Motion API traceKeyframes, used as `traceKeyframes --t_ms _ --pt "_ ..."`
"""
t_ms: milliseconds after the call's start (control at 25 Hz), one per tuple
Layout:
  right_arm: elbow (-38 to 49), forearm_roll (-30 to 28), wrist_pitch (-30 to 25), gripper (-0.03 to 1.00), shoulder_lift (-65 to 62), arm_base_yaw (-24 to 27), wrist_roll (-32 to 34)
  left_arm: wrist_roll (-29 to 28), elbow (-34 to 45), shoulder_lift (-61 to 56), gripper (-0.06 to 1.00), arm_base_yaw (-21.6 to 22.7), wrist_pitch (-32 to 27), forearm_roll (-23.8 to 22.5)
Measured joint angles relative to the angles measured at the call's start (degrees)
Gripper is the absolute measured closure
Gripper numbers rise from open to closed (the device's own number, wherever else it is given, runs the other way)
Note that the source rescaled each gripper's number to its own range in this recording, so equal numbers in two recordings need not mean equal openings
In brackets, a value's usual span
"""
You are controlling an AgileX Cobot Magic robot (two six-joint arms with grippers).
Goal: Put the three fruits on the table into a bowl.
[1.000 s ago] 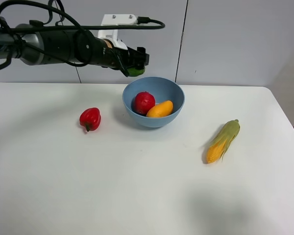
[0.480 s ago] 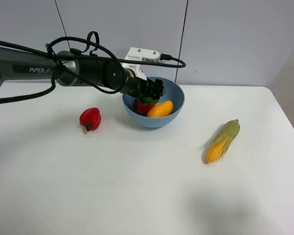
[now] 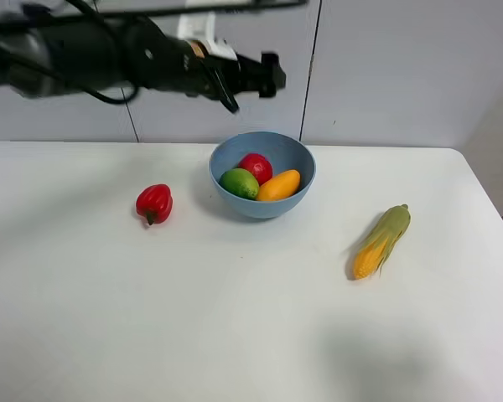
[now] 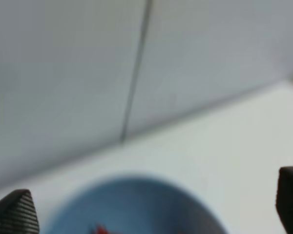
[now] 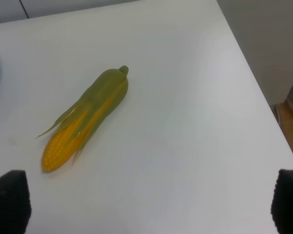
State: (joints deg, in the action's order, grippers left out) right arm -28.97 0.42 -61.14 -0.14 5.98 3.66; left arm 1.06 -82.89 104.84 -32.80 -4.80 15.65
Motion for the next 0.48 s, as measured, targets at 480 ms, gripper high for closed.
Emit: traceKeyframes --t_ms 480 --pt "0.0 0.0 0.0 -0.03 0.0 0.0 0.0 1.9 0.0 -35.0 -0.02 16.8 -23.7 -12.0"
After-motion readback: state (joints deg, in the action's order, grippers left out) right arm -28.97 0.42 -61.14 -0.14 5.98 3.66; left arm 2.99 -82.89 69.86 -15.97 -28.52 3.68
